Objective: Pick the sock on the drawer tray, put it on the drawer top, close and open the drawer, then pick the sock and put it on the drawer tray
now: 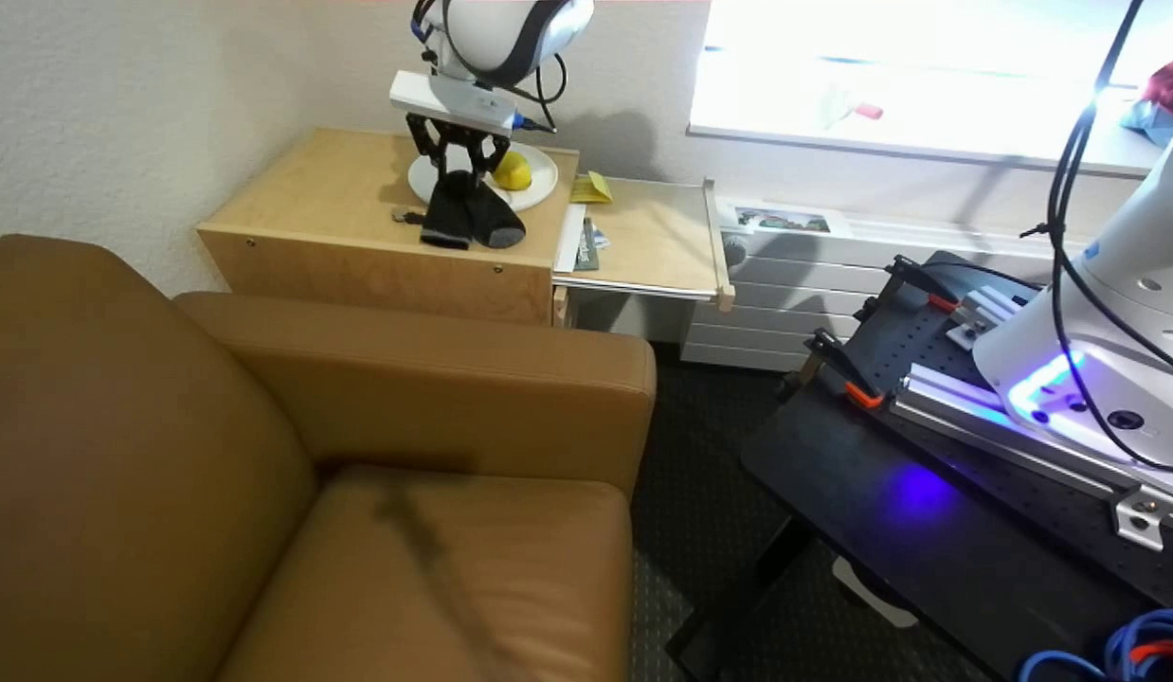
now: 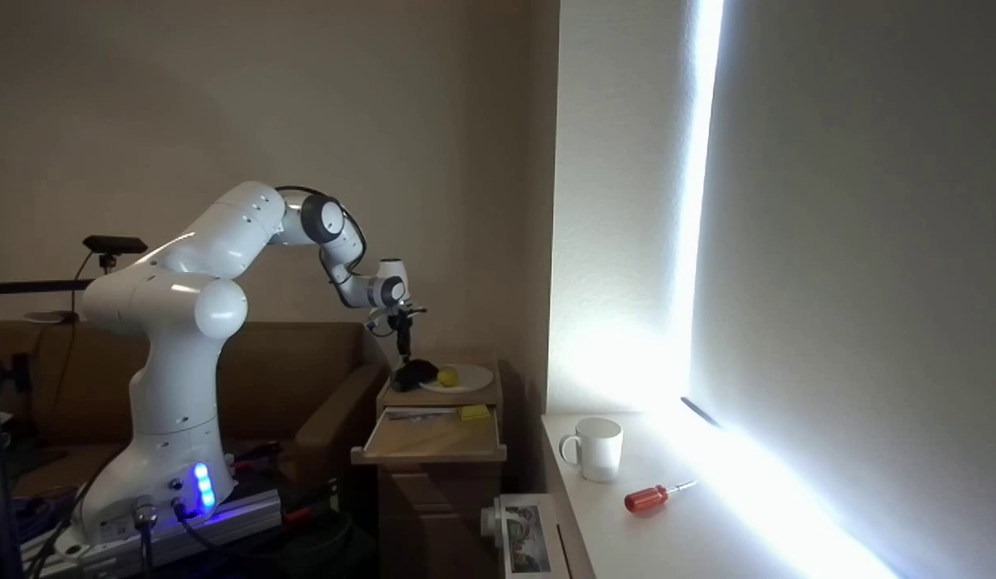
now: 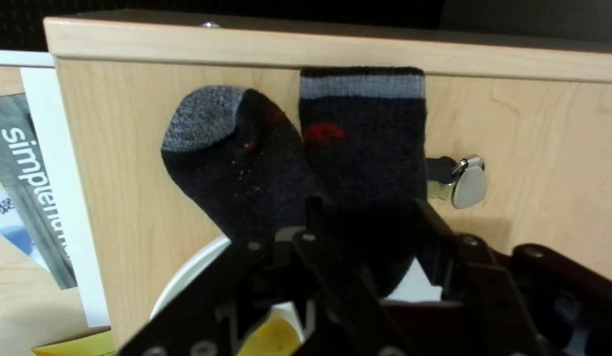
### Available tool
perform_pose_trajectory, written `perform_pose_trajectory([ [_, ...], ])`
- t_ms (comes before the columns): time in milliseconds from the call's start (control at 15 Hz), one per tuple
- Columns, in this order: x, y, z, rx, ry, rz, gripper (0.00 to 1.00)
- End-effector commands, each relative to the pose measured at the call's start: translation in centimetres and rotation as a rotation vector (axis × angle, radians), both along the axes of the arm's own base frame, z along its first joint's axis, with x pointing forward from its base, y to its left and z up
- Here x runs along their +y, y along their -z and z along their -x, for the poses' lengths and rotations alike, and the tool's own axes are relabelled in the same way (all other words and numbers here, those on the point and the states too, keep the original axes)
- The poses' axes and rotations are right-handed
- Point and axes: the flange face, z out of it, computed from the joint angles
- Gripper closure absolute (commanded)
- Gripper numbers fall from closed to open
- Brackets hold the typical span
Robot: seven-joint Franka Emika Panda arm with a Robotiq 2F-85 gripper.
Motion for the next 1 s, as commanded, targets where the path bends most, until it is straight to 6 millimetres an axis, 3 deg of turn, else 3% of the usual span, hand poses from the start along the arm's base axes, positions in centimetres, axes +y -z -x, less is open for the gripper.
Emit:
perform_pose_trajectory([
  [0,-1.6,-3.7,-0.1,0.063,0.042,0.018,0.21],
  [200,-4.5,-7.1,1.0,0.176,0.049,0.038,0.02],
  [467,-9.9,-11.5,3.9,0.357,0.004,0.033,0.00],
  [600,-13.7,-12.2,5.1,0.435,0.028,0.001,0.00],
  [733,-17.9,-11.7,6.5,0.490,0.060,-0.053,0.00],
  [933,-24.8,-8.3,8.9,0.534,0.146,-0.069,0.00],
])
